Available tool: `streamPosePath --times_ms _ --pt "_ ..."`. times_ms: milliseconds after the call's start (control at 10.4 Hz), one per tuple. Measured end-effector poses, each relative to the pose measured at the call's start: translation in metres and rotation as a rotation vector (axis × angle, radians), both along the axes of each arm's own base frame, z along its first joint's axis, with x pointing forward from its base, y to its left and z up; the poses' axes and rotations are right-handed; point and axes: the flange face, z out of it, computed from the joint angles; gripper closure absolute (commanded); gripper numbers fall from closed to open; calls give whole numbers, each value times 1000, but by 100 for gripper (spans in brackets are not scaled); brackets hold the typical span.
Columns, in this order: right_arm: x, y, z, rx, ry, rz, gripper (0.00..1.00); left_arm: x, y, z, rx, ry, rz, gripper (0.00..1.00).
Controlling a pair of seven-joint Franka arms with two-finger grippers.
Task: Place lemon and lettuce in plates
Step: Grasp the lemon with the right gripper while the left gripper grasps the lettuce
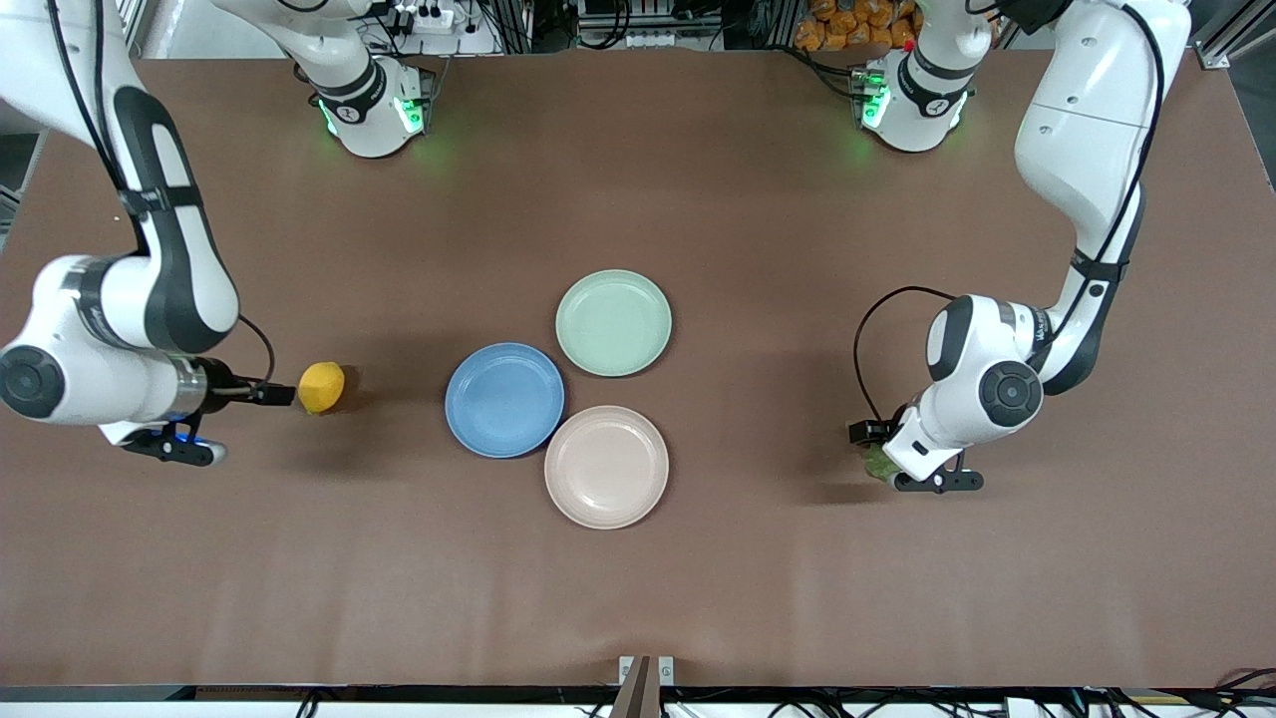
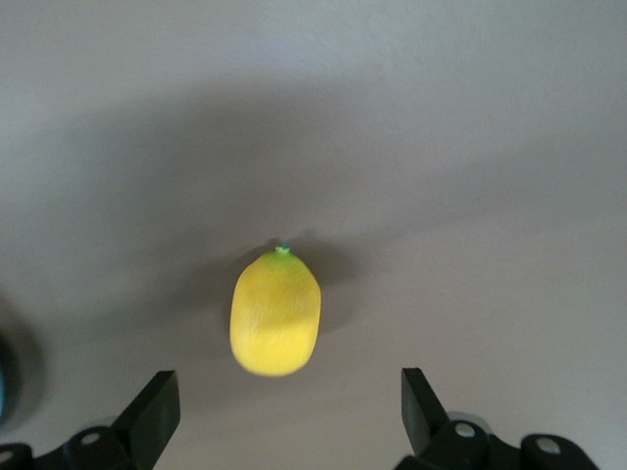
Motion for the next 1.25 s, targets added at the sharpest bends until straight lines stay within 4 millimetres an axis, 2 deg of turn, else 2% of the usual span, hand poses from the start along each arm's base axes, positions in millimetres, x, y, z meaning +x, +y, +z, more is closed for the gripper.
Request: streamPosePath --times_ms 96,193,386,482,675,771,867,964,1060,1157,1253 --pt "0 1 -18 10 15 -42 0 0 3 -1 2 1 4 79" --pt "0 4 -32 30 25 -67 0 1 4 -2 4 2 6 84" --pt "-1 6 -60 40 49 -86 0 -1 6 -10 7 14 7 79" --pt "-3 6 -71 41 59 -88 0 0 6 -11 6 13 8 100" --pt "-10 9 -91 44 75 -88 0 0 5 -10 6 12 7 100" --pt "-14 10 -96 45 83 -87 14 1 4 -9 5 9 6 100" --pt "-17 11 -101 47 91 -82 49 3 1 -6 3 1 3 100" --pt "-18 11 -102 52 92 -68 76 7 -6 5 -3 -18 2 100" --pt "-18 11 -101 57 91 -55 100 9 -22 23 -11 -46 16 100" --pt "-17 11 -100 60 87 -46 100 8 -51 46 -19 -77 35 100" --pt "-16 15 -97 65 86 -38 100 3 -90 74 -31 -110 62 100"
